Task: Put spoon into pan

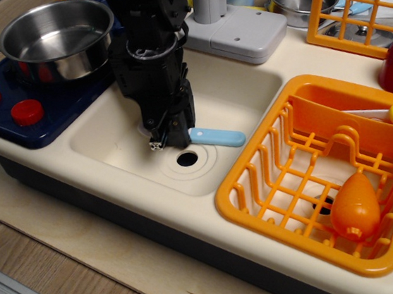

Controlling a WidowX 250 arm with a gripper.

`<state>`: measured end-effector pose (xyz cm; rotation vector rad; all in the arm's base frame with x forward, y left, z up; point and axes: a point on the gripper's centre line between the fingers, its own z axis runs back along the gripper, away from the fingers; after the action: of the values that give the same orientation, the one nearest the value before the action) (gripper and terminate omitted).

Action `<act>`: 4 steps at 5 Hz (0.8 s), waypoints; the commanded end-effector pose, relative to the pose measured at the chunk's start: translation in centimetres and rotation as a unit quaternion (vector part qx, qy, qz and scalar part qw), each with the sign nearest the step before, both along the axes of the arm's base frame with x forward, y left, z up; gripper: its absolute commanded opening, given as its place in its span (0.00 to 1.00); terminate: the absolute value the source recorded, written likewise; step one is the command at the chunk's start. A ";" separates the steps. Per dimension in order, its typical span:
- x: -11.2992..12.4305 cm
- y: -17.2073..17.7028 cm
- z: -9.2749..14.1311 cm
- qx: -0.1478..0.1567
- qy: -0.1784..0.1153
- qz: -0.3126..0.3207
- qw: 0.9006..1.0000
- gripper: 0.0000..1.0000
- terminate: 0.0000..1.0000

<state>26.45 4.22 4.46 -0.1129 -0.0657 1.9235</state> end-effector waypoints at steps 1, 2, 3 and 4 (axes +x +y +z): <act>-0.1 0.4 0.6 -0.007 0.003 0.019 1.000 0.00 0.00; -0.5 -0.7 2.0 0.008 0.007 0.033 0.999 0.00 0.00; -1.3 -1.3 3.7 0.024 0.007 0.051 0.998 0.00 0.00; -3.9 -3.0 7.0 0.058 0.022 0.087 0.994 0.00 0.00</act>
<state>20.67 0.08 12.14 0.0828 -0.1759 2.1357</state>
